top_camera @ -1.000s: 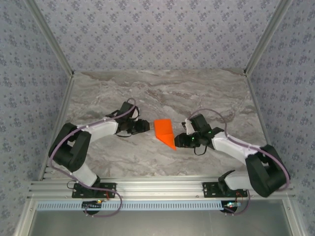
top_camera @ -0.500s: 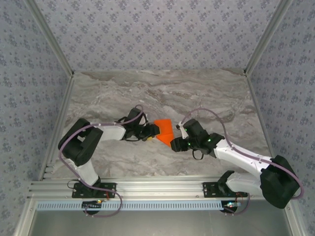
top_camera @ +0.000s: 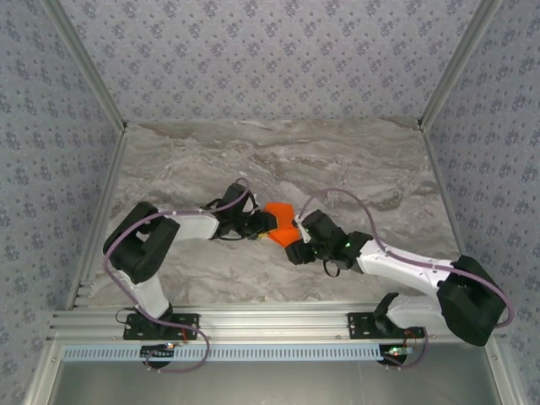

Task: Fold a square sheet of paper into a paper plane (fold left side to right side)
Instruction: Fourth fold the wing at the center of the table.

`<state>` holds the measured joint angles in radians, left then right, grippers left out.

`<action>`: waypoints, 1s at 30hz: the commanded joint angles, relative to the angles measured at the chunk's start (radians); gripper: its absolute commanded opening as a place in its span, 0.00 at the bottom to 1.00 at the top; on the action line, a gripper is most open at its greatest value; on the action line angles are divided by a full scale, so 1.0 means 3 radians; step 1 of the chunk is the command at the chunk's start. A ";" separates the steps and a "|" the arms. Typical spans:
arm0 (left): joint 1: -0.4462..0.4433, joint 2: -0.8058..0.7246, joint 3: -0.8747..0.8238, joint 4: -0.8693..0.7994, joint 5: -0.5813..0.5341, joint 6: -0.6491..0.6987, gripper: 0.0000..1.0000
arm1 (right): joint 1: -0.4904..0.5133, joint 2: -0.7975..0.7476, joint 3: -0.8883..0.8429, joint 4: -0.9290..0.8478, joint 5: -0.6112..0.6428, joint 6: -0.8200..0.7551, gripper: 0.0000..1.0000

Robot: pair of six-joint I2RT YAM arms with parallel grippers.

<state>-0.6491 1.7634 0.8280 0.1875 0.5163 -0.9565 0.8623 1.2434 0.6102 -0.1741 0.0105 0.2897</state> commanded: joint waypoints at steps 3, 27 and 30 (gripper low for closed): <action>-0.0012 -0.0136 0.0158 -0.0067 0.0084 -0.0053 0.37 | 0.0201 0.0309 0.0170 0.0234 0.0432 -0.0246 0.57; -0.0005 -0.0133 0.0347 -0.0246 0.0145 -0.0134 0.37 | 0.0291 0.1019 0.0370 0.0301 0.0947 -0.0160 0.33; 0.0006 -0.0143 0.0344 -0.0293 0.0130 -0.0105 0.38 | 0.0291 0.1028 0.0369 0.0295 0.0937 -0.0149 0.25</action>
<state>-0.6491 1.7596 0.9051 0.1272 0.5388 -0.9962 0.9432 1.5402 0.6949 -0.0849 0.2657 0.2329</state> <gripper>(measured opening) 0.377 0.262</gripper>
